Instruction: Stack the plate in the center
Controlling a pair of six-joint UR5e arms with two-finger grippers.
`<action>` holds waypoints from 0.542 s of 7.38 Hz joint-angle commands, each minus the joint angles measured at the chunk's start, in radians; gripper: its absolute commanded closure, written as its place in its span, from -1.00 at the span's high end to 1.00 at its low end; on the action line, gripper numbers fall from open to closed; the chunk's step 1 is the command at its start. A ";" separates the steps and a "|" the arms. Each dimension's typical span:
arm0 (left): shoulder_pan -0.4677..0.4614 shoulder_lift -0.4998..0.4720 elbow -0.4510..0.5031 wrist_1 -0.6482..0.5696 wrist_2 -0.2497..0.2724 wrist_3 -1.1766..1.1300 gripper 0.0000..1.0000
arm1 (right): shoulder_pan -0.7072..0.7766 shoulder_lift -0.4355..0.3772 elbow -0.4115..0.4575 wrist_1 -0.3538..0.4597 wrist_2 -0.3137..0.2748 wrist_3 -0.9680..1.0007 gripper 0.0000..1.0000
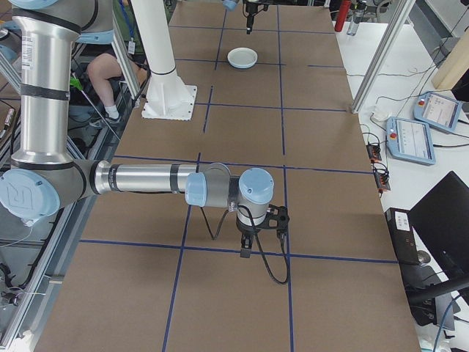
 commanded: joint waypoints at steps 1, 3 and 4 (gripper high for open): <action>-0.073 0.023 -0.004 0.147 0.145 0.302 0.99 | 0.000 0.000 0.000 0.000 0.000 0.000 1.00; -0.195 -0.011 -0.009 0.442 0.348 0.716 1.00 | 0.000 0.000 0.000 0.000 0.000 0.000 1.00; -0.273 -0.029 -0.012 0.556 0.339 0.826 1.00 | 0.000 0.000 0.000 0.000 0.000 0.000 1.00</action>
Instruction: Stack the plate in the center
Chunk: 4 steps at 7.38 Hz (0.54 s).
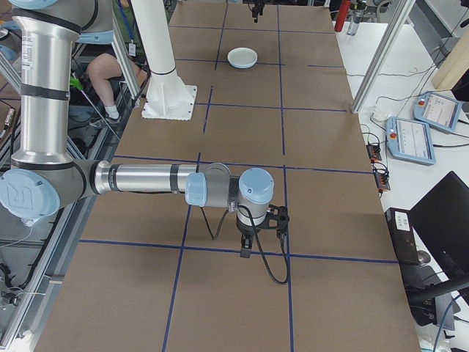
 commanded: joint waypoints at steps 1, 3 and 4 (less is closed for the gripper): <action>-0.212 -0.023 0.005 0.227 -0.004 0.188 1.00 | 0.000 0.000 0.000 0.000 0.000 0.000 1.00; -0.409 -0.026 0.044 0.312 -0.232 0.189 1.00 | 0.000 0.000 0.000 0.000 0.000 0.000 1.00; -0.432 -0.026 0.035 0.320 -0.234 0.186 1.00 | 0.000 0.000 0.000 0.000 0.000 0.000 1.00</action>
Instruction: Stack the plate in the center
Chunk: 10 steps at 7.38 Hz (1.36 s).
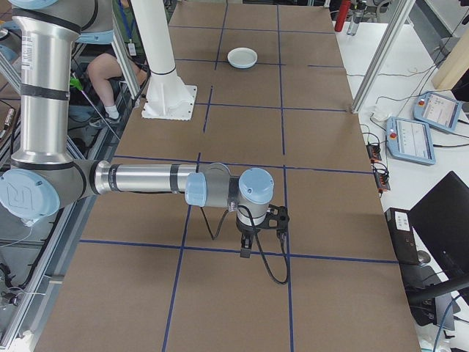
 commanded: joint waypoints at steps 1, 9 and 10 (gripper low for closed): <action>-0.068 -0.005 -0.002 0.025 -0.050 -0.002 1.00 | 0.000 0.000 0.000 0.000 0.000 0.000 1.00; -0.065 0.003 -0.007 0.016 -0.039 0.009 1.00 | 0.000 0.000 0.000 -0.002 0.000 0.000 1.00; -0.063 0.004 -0.008 0.016 -0.039 0.010 1.00 | 0.000 0.000 0.000 0.000 0.000 0.000 1.00</action>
